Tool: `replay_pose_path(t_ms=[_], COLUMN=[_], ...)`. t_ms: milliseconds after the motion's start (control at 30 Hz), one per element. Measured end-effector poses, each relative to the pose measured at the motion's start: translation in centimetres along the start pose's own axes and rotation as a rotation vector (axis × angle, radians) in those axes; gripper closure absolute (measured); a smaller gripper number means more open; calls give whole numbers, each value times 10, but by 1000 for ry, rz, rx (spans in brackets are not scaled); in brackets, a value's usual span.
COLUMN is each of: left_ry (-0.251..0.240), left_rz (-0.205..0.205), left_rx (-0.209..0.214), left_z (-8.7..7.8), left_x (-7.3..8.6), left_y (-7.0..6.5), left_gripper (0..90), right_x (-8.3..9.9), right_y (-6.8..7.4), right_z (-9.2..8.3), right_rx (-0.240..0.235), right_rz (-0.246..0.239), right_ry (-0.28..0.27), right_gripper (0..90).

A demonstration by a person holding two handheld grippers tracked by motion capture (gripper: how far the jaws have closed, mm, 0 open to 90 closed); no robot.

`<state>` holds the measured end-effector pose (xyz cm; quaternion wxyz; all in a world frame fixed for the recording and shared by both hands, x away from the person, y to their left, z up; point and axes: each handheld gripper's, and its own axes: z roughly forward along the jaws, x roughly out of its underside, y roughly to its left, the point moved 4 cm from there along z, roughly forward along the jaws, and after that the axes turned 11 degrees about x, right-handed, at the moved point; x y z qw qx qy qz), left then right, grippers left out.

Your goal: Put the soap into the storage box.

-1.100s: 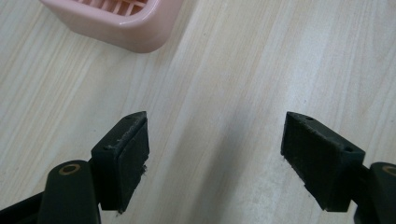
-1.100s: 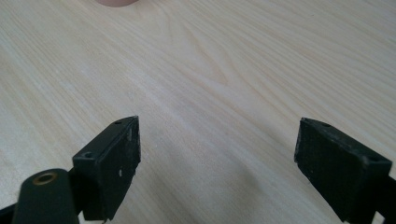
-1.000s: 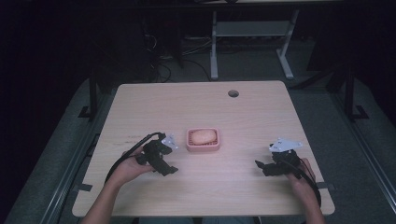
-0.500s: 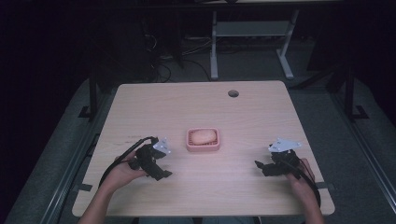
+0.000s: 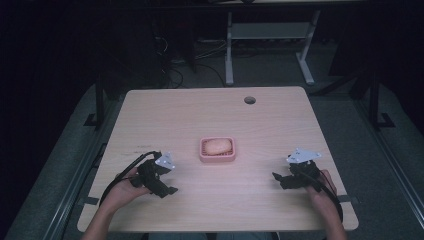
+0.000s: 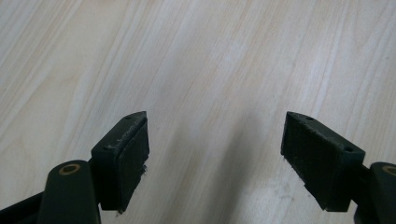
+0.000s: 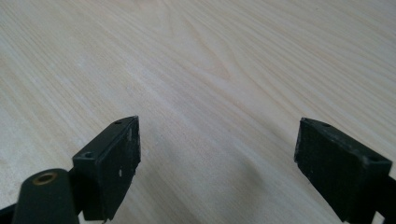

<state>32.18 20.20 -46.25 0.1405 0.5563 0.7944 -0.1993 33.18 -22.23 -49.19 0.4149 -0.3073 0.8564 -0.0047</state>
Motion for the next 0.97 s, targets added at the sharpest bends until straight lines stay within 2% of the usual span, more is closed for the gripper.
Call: replay_pose_path(t_ms=[433, 967], left_ry=[1, -43], left_rz=[-13, -42], left_rx=[-5, -17], left_z=[-3, -6], left_x=[12, 28], left_y=[-2, -9], left_gripper=[234, 234], right_x=[0, 0], right_y=[0, 2], right_z=[0, 0], right_rx=[-1, -7], right_rz=[2, -4], right_ry=[1, -1], right_gripper=[138, 138])
